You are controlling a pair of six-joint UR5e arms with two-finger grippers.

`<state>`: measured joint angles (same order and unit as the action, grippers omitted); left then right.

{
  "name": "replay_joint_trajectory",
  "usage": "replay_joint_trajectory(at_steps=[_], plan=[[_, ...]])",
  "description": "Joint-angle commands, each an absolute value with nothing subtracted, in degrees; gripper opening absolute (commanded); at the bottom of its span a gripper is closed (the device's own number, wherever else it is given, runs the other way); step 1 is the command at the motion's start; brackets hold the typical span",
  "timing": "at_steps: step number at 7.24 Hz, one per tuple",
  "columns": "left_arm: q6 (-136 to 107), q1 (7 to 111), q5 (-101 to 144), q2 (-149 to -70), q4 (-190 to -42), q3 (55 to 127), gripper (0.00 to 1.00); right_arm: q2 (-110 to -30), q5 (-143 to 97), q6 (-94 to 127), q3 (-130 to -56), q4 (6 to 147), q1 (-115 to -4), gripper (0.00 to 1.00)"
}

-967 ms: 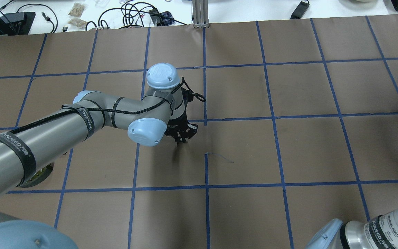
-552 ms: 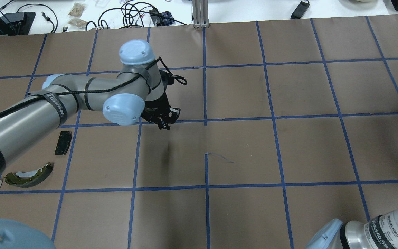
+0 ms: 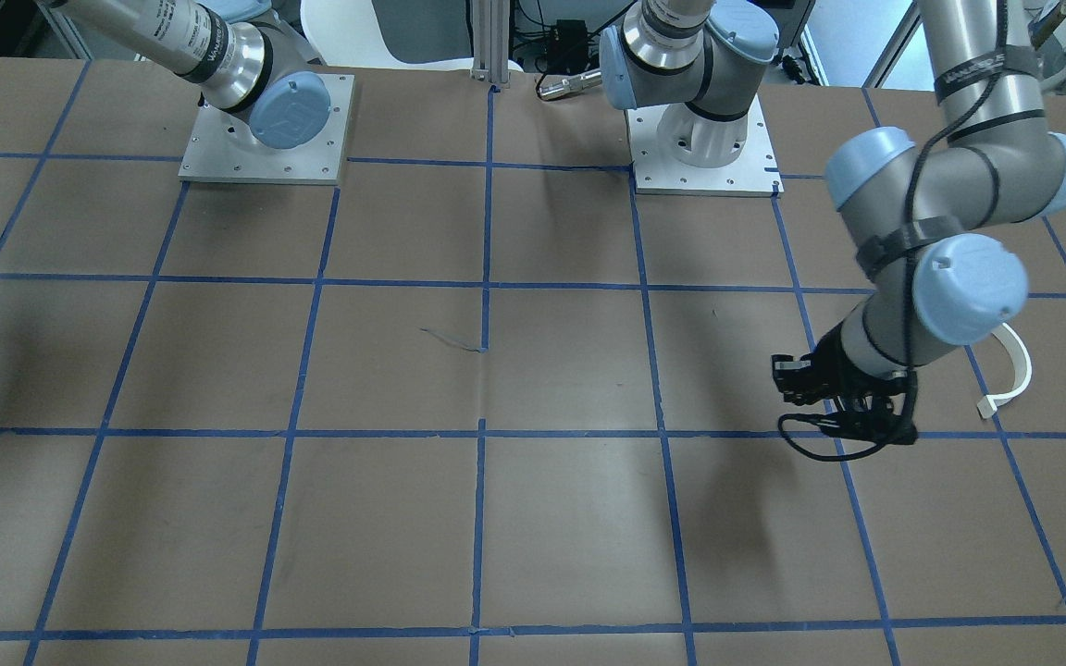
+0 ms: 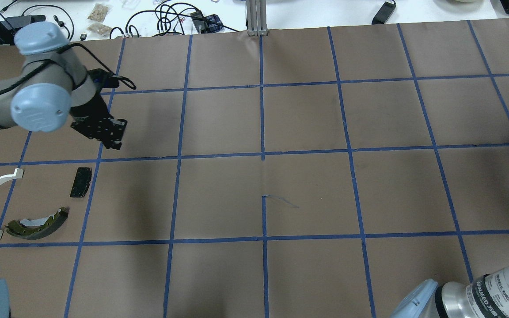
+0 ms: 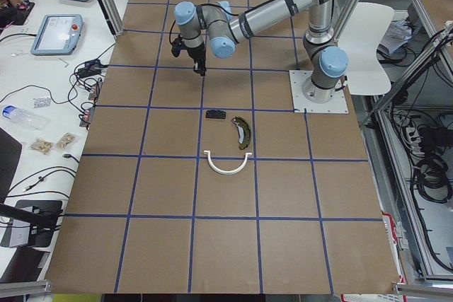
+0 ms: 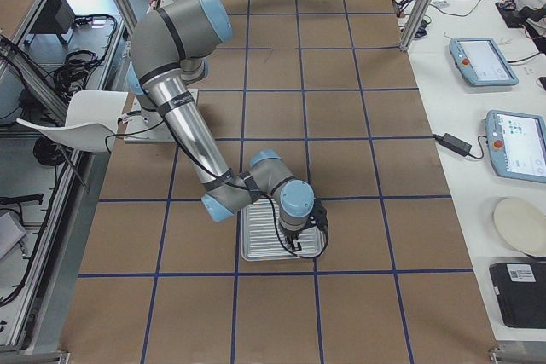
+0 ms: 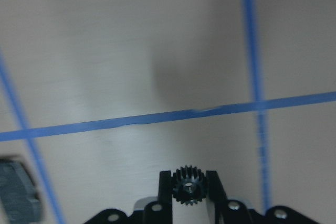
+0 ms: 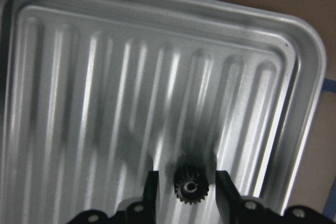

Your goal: Place bearing gear from tray to pile

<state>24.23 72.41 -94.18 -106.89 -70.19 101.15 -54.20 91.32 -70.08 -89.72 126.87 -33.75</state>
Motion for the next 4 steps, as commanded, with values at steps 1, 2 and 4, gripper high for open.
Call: replay_joint_trajectory(at_steps=[1,2,4], plan=[[35.04,60.86,-99.72,-106.87,-69.70,101.51,0.00,-53.70,91.32,-69.96,-89.65,127.88,-33.66,0.27],[38.46,56.38,-100.10,-108.35,-68.83,101.60,0.00,-53.70,91.32,-69.96,-89.74,127.88,-33.66,0.20],[39.55,49.85,-100.20,-110.38,-68.38,101.60,0.00,-53.96,91.41,-69.43,-89.74,127.62,-33.84,0.09]])
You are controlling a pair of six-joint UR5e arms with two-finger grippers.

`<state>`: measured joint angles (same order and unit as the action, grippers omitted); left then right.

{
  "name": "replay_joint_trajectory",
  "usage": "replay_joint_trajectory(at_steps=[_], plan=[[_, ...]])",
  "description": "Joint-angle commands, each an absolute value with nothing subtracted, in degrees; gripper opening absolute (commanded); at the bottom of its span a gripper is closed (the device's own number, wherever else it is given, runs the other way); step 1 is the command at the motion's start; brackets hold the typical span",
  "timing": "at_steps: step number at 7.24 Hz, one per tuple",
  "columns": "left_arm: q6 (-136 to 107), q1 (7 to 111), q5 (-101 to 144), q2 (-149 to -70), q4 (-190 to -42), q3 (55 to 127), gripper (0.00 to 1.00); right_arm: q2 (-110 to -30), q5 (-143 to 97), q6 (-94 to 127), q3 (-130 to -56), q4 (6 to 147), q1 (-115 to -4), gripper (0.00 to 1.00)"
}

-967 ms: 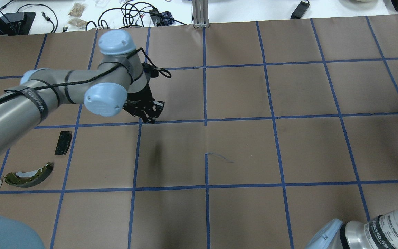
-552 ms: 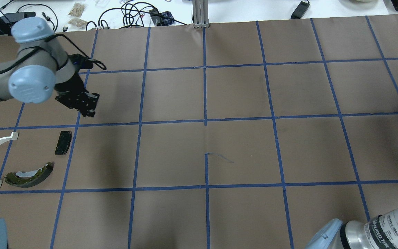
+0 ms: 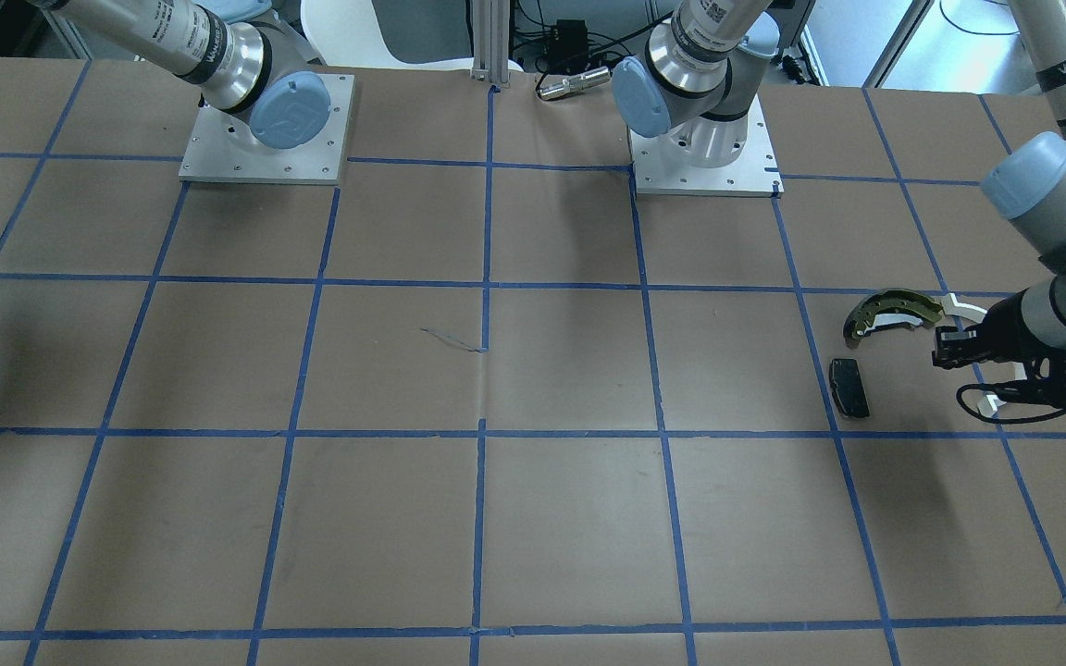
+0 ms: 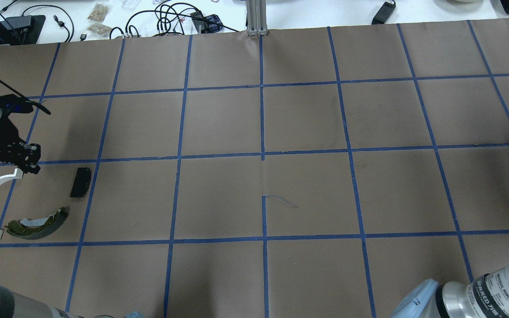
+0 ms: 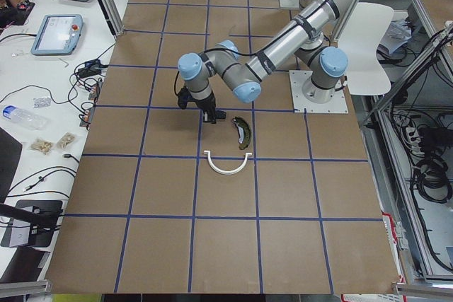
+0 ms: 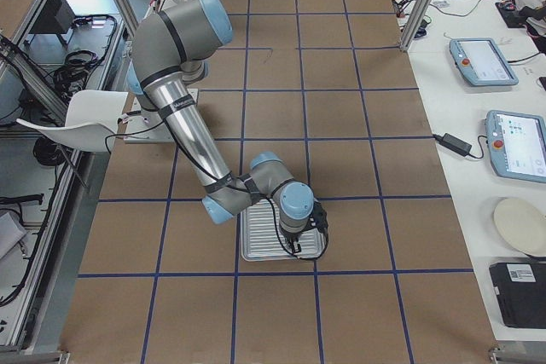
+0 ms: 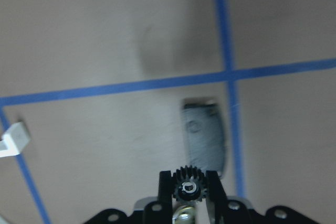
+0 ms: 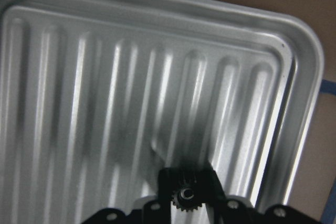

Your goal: Place bearing gear from tray to pile

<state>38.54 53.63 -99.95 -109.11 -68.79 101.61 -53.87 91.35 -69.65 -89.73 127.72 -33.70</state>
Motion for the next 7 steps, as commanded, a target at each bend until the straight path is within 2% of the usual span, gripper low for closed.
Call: replay_joint_trajectory(at_steps=[1,3,5,6,7], plan=[[38.77,49.83,-99.93,-112.04,-67.51,101.60,0.00,-54.49,91.67,-69.26,-89.74,127.10,-34.10,0.04],[38.41,49.83,-99.49,-114.42,-67.41,101.43,0.00,-59.99,91.49,-63.24,-90.26,123.43,-39.51,0.03],[38.59,49.83,-99.58,-115.92,-65.92,101.43,0.00,-66.15,90.71,-46.94,-91.92,114.46,-51.61,0.01],[38.76,49.83,-99.58,-116.28,-65.83,101.16,0.04,-69.05,91.23,-36.75,-93.33,114.43,-58.81,0.01],[38.67,49.83,-99.49,-116.54,-65.83,100.81,0.19,-70.56,91.40,-27.78,-95.51,114.43,-65.59,0.01]])
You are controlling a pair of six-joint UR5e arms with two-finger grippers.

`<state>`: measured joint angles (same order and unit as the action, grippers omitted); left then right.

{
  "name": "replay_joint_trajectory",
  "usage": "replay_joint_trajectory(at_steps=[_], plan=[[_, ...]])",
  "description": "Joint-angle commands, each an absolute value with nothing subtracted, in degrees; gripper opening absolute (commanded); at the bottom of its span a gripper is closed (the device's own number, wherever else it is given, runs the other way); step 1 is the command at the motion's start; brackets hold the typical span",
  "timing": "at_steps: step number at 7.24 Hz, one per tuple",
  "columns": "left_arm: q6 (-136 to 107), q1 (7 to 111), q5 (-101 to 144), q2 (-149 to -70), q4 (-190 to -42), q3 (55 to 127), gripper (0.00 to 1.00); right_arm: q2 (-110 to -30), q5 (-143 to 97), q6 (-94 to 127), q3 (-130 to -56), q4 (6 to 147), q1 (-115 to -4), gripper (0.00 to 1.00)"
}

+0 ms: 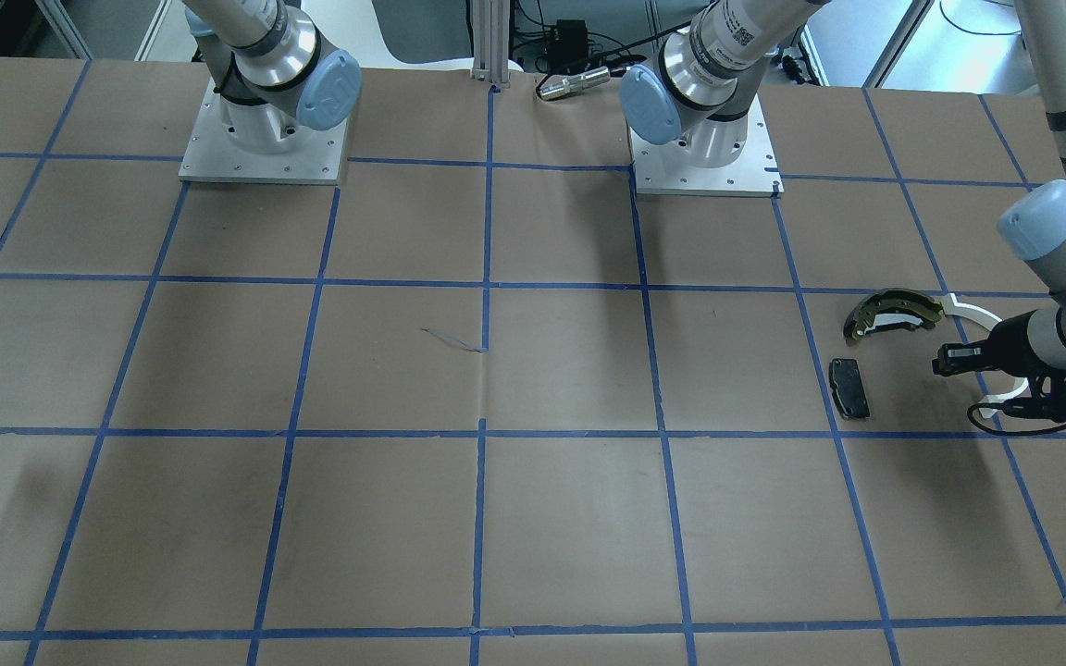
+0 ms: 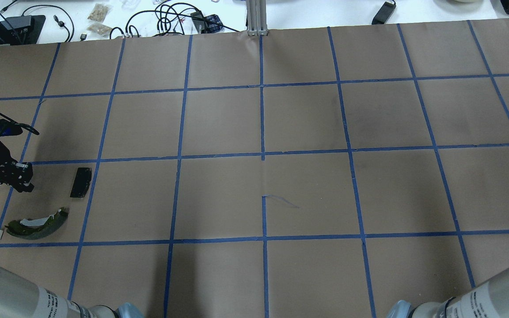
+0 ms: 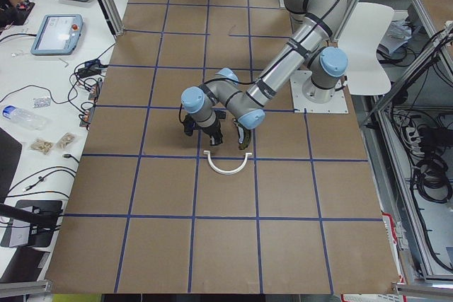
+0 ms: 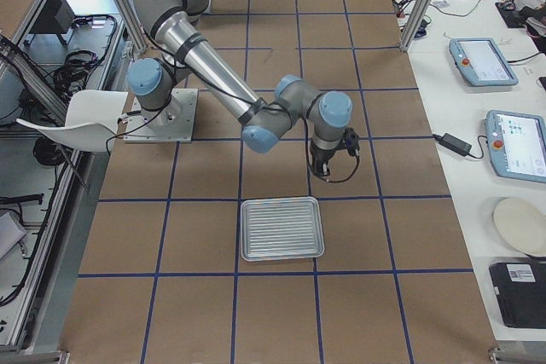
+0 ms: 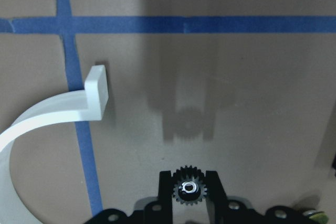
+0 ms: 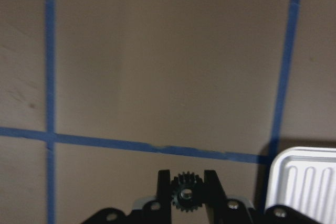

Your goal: Place bearing gear from tray to pile

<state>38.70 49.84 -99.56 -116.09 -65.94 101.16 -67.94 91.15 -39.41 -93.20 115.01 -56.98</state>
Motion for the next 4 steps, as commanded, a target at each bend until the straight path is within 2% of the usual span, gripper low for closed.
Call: replay_joint_trajectory(at_steps=[1,2,4], plan=[[38.50,49.83,-99.49,-116.63,-65.83,100.72,0.46,-72.49,91.06,-17.68,-98.93,114.43,-71.31,0.01],[38.50,49.83,-99.49,-116.54,-65.83,100.72,0.59,-74.25,90.88,-6.53,-102.79,115.30,-76.76,0.00],[38.50,50.44,-99.06,-115.58,-65.74,100.55,0.78,-74.89,92.54,7.34,-105.28,117.24,-93.08,0.00]])
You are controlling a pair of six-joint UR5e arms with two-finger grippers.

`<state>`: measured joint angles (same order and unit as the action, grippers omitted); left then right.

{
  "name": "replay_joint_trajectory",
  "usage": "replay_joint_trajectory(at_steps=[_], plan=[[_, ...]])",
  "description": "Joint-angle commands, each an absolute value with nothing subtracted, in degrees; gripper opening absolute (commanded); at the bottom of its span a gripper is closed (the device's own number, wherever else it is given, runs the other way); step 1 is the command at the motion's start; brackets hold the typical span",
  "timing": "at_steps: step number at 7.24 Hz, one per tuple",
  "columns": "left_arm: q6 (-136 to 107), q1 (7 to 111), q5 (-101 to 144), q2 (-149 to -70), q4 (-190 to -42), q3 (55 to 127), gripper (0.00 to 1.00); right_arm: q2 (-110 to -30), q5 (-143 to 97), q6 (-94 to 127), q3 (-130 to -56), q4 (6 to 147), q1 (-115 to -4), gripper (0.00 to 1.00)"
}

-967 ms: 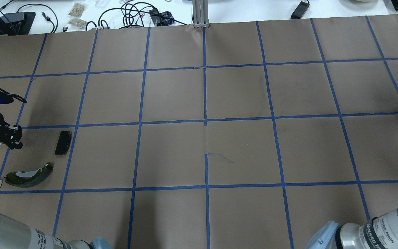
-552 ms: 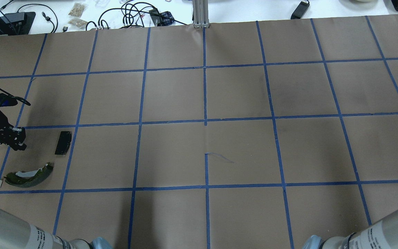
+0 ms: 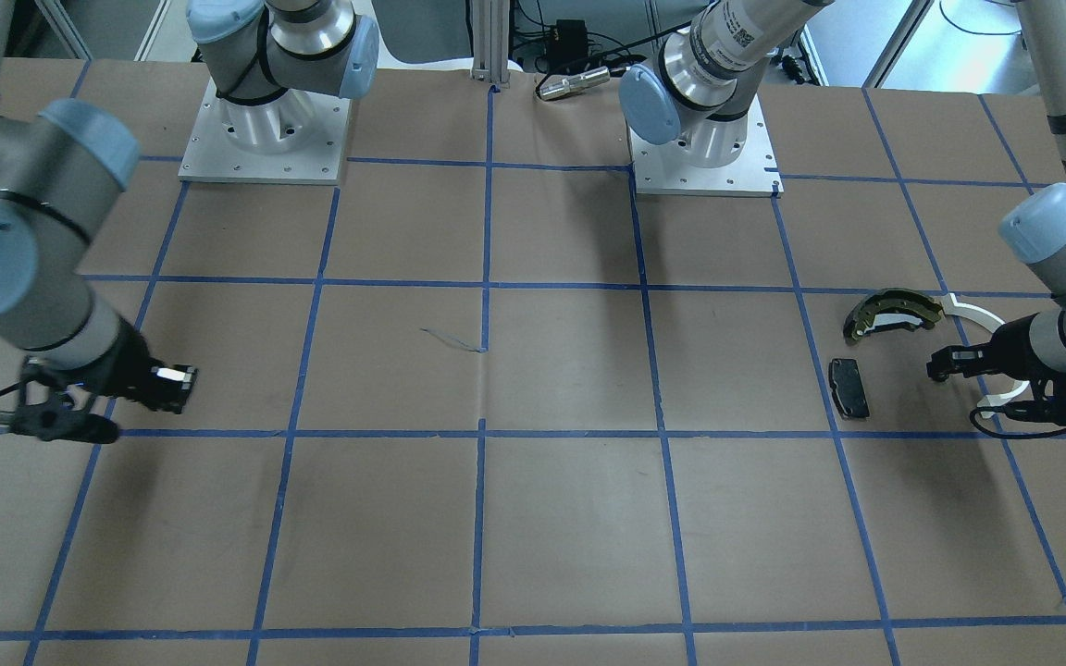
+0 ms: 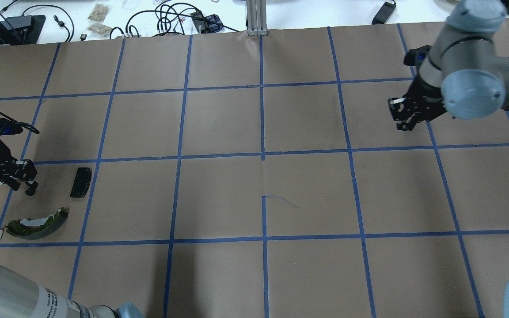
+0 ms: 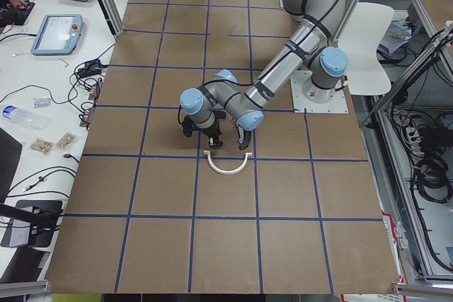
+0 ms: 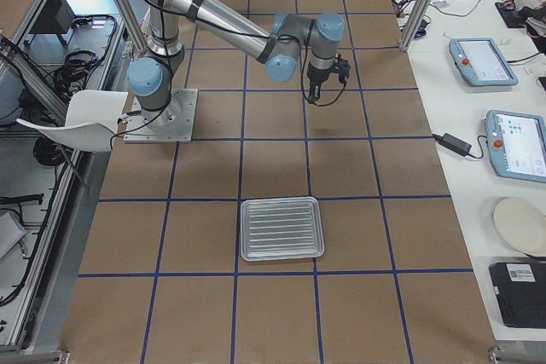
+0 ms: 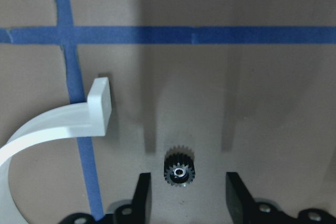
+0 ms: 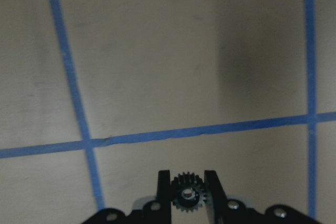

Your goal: Place bearing gear from tray to pile

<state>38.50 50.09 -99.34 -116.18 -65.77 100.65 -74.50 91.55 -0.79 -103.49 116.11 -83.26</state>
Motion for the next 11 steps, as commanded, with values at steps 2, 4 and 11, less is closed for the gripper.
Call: replay_joint_trajectory(at_steps=[2,4,11], plan=[[38.06,54.73,-95.81,-112.69,-68.54,97.84,1.00,-74.79,91.85,14.10,-105.29,117.43,-105.77,0.01],[33.09,58.34,-95.63,-110.66,-76.51,92.84,1.00,-73.57,86.00,20.78,-105.29,118.12,-112.82,0.03],[26.63,71.43,-91.96,-106.79,-80.77,90.18,1.00,-69.68,86.29,21.08,-98.83,123.13,-108.78,1.00]])
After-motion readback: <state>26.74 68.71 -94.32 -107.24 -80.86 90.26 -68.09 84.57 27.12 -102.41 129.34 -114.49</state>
